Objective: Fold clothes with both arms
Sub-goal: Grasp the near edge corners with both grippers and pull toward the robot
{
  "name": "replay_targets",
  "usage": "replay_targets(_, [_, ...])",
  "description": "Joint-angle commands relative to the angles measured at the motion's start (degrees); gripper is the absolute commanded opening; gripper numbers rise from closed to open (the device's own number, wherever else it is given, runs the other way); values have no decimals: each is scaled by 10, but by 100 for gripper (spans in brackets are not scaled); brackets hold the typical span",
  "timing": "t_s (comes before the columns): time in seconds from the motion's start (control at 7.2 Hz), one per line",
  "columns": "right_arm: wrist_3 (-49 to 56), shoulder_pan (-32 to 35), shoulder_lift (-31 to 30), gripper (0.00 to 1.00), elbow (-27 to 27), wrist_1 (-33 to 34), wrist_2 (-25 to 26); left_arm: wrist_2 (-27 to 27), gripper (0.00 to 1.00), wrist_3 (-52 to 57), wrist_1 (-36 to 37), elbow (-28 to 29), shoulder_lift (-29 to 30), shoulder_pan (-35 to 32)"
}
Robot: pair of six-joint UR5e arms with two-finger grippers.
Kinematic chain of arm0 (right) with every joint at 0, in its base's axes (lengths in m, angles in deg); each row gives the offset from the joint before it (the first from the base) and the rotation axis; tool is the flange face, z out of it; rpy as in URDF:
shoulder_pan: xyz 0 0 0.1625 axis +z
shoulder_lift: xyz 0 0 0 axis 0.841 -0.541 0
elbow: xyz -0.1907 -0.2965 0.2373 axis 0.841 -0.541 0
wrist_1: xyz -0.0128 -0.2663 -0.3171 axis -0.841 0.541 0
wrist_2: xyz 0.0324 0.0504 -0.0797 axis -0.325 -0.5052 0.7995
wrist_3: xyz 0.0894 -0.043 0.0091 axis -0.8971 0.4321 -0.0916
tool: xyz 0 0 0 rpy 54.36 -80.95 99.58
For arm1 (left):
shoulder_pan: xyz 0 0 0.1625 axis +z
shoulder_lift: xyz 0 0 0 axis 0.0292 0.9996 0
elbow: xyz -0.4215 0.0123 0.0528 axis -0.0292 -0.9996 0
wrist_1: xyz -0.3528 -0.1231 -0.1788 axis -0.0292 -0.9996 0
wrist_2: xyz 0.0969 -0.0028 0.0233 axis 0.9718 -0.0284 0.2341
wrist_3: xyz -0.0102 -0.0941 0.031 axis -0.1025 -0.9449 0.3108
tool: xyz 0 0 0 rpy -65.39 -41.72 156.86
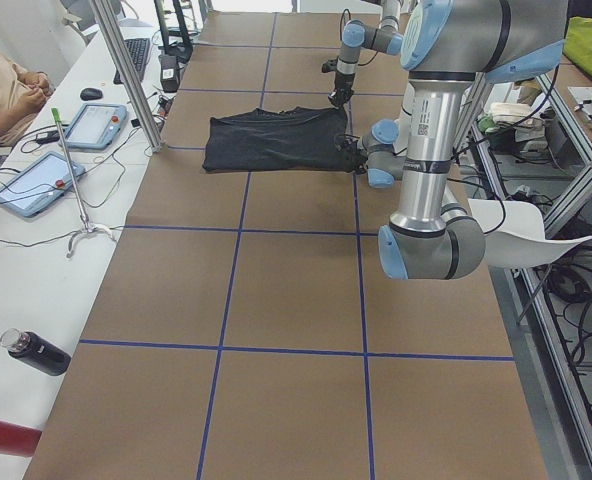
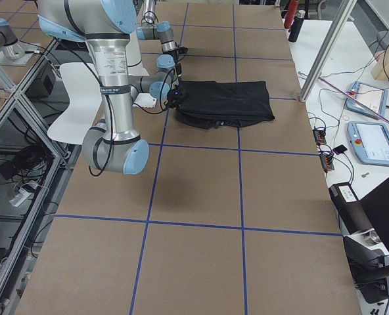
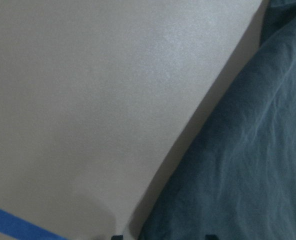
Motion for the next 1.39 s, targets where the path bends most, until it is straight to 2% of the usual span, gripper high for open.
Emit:
replay_targets(0.0, [0,-1,0,0,0,0,-1,5,53,1,0,3,0,-2])
replay_targets(0.14, [-1,0,0,0,1,1,-1,8,44,1,0,3,0,-2])
replay_targets(0.28, [0,0,0,0,1,1,-1,8,18,-2,0,3,0,-2])
replay_targets(0.42, [0,0,0,0,1,1,-1,15,0,-3,0,2,1,-3])
replay_targets(0.83, [-2,0,0,0,2,0,1,15,0,5,0,-11,4,-7])
replay_targets(1.25, [-10,-8,-16,0,27,0,-1,-9,0,6,3,-89,-16,-7])
